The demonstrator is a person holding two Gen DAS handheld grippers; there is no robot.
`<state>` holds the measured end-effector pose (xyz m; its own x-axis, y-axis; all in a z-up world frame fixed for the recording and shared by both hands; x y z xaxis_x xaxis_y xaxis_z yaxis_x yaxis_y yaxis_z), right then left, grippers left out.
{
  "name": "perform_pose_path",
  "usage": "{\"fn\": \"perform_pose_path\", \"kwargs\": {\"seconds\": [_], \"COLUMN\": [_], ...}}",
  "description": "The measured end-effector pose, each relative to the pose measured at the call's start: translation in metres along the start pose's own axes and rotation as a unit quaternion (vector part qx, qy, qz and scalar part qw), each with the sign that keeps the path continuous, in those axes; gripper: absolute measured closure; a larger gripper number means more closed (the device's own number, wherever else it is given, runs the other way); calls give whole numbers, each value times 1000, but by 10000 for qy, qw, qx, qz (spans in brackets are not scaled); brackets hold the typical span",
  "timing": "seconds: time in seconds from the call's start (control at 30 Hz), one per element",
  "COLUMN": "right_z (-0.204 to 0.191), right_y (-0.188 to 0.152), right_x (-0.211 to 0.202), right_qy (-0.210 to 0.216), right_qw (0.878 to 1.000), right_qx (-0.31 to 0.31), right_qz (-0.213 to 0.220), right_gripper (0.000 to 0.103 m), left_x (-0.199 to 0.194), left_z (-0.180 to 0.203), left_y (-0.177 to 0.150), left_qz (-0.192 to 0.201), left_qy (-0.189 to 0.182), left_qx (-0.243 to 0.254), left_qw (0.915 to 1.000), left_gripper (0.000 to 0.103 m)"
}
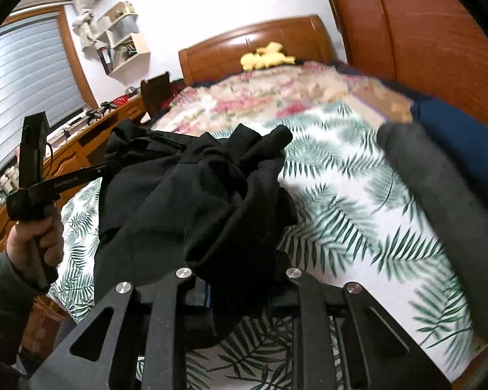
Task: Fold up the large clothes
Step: 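Lift the coat bundle with both grippers and carry it toward the folded garments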
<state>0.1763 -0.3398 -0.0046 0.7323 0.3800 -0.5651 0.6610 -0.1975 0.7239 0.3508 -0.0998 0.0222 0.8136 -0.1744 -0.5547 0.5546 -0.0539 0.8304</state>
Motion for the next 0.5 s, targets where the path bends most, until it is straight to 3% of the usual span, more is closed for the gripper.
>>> {"fn": "perform_pose_path", "kwargs": {"seconds": [0.27,0.5], "right_z": [-4,-1], "right_y": [14,11], "right_x": [-43,-81], "right_qy": [-77,-227], "right_qw": [9993,9980], "right_qx": [-186,-287], "right_qz": [303,513], "right_gripper": [80,80], "left_x": [-58,-66], "left_z": [21,30], "left_y": [5,-6], "left_qz": [420,462], "left_qy": [-124,-258], "left_qx": [238,355], "left_qw": [9988,9980], "left_gripper": [91,91]}}
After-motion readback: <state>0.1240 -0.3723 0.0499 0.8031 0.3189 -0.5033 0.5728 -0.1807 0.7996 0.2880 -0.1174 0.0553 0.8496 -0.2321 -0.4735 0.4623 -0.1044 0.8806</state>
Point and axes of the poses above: each gripper's, at about its wrist camera, not at the fingertips, and x roughly the way its jaws point, z to its right, y to its top, the point moved 9 cm from there along x, roughly the way its jaws point, and after that the axes turned 12 degrees about y, right-handed, at the moved point
